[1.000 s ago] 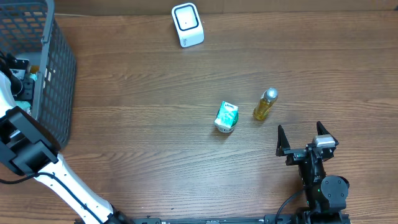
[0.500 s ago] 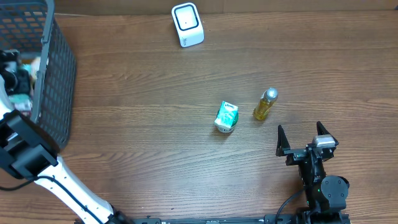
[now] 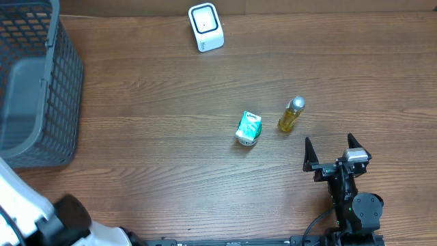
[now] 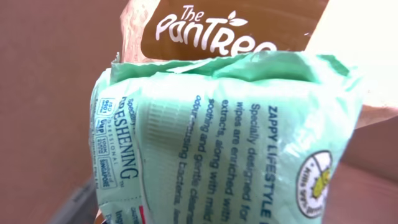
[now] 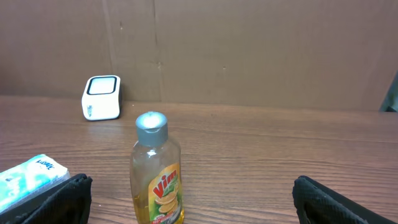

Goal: Scan the item barcode
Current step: 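Grasp the green PanTree snack packet with the left gripper and lift, then carry the snack packet out of the basket toward the table center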

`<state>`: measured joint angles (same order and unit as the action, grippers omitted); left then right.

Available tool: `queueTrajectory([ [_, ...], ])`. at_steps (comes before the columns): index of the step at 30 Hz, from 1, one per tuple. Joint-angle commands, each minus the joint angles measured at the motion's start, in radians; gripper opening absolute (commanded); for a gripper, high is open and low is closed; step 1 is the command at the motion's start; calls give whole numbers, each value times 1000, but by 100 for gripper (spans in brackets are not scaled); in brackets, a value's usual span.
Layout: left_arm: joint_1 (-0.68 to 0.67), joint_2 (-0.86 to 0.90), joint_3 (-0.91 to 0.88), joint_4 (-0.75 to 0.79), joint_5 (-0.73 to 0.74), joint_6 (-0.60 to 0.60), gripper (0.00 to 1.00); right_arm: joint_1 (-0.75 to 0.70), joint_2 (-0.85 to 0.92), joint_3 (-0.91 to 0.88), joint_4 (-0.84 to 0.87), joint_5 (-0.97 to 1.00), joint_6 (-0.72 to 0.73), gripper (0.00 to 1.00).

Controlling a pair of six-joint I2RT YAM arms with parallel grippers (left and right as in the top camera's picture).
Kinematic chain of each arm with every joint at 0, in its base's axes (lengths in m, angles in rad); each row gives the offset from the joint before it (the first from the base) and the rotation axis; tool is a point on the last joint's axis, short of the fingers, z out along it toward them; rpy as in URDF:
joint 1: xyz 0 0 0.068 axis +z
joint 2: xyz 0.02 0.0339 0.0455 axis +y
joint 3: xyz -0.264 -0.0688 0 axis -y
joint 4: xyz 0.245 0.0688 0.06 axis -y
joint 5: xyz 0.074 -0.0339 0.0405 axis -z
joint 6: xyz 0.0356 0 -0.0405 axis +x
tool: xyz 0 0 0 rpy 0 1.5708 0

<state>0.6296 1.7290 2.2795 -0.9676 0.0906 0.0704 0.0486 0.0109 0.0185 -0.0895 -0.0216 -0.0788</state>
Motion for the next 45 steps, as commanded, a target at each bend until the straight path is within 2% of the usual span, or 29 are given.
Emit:
queueTrajectory([
  [1,-64,-98,17,-80,118,-154,30,7,-8,-11,6,1,-1,100],
  [7,-257,-171,16,-341,138,-199,28,7,-8,-11,6,1,-1,100],
  [9,-378,-162,3,-443,138,-198,28,7,-8,-11,6,1,-1,100],
  [14,-562,-140,-131,-470,135,-208,29,7,-8,-11,6,1,-1,100],
  [18,-690,-133,-327,-397,109,-238,29,7,-8,-11,6,1,-1,100],
  [23,-851,-132,-629,-230,-89,-360,28,7,-8,-11,6,1,-1,100],
  [28,-990,-132,-908,-7,-267,-476,28,7,-8,-11,6,1,-1,100],
  [32,-1083,-132,-1100,229,-354,-499,27,7,-8,-11,6,1,-1,100],
  [39,-1149,-132,-1239,406,-389,-505,24,7,-8,-11,6,1,-1,100],
  [45,-1148,-103,-1263,418,-415,-504,24,7,-8,-11,6,1,-1,100],
])
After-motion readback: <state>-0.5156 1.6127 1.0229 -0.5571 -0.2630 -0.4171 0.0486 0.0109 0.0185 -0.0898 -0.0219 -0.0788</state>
